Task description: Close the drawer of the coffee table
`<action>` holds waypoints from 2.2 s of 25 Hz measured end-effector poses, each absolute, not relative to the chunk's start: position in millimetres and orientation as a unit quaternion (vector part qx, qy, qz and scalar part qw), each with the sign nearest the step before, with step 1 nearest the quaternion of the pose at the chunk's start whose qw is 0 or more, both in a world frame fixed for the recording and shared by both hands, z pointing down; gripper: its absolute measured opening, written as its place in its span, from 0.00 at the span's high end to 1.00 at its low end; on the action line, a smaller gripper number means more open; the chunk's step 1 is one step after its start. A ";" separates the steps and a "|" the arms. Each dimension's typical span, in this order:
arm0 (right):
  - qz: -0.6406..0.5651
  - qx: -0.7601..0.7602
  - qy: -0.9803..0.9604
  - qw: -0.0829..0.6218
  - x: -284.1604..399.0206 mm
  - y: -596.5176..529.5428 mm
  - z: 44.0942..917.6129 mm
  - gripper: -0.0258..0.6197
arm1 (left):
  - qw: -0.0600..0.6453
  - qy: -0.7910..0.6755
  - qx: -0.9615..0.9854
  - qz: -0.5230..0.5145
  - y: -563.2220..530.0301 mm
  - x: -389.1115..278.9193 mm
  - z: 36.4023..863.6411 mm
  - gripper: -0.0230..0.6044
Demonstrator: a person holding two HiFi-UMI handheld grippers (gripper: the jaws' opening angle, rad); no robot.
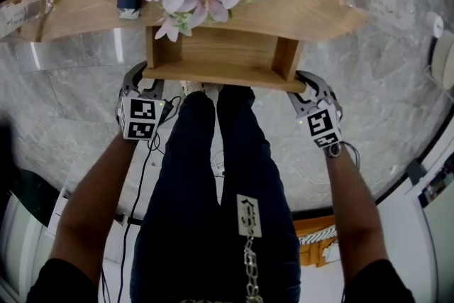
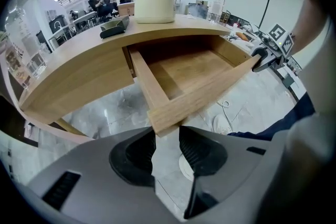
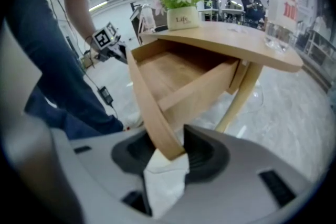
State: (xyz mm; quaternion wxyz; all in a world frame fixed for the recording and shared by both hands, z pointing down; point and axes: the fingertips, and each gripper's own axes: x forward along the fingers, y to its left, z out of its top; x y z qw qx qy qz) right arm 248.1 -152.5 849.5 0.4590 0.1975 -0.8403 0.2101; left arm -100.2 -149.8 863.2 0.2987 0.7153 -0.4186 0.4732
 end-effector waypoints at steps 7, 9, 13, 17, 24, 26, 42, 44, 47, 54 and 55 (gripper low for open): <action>0.186 0.240 -0.850 0.431 249.3 -225.6 849.7 0.67 | 0.275 -0.455 0.732 0.426 -227.6 -96.8 860.8 0.71; 0.181 0.259 -0.851 0.421 249.2 -247.8 849.4 0.66 | 0.271 -0.464 0.736 0.411 -248.0 -97.2 861.1 0.71; 0.204 0.302 -0.843 0.396 252.8 -280.2 850.8 0.63 | 0.297 -0.492 0.730 0.370 -277.5 -97.0 862.7 0.70; 0.338 0.383 -0.795 0.328 263.0 -299.0 858.5 0.59 | 0.371 -0.531 0.697 0.307 -292.7 -99.4 866.1 0.70; 0.383 0.429 -0.731 0.367 299.0 -254.9 843.6 0.59 | 0.426 -0.519 0.649 0.357 -232.0 -125.2 836.2 0.72; 0.388 0.425 -0.725 0.379 314.7 -224.5 818.2 0.59 | 0.428 -0.498 0.657 0.369 -201.9 -131.0 794.7 0.73; 0.147 0.418 -0.891 0.098 205.6 -292.4 282.1 0.90 | 0.118 -0.542 0.829 0.076 -325.1 -1.7 237.3 0.93; 0.125 0.410 -0.901 0.058 186.3 -308.0 237.1 0.90 | 0.083 -0.540 0.837 0.045 -334.3 19.7 193.7 0.93; 0.081 0.394 -0.915 0.026 166.2 -319.8 191.4 0.91 | 0.038 -0.555 0.830 0.037 -333.8 32.0 159.1 0.93; 0.040 0.390 -0.920 -0.014 154.9 -318.5 159.6 0.91 | -0.024 -0.582 0.810 0.062 -315.1 32.8 140.9 0.93; 0.039 0.390 -0.920 -0.015 155.5 -316.5 159.8 0.91 | -0.024 -0.582 0.810 0.066 -314.1 33.0 140.7 0.93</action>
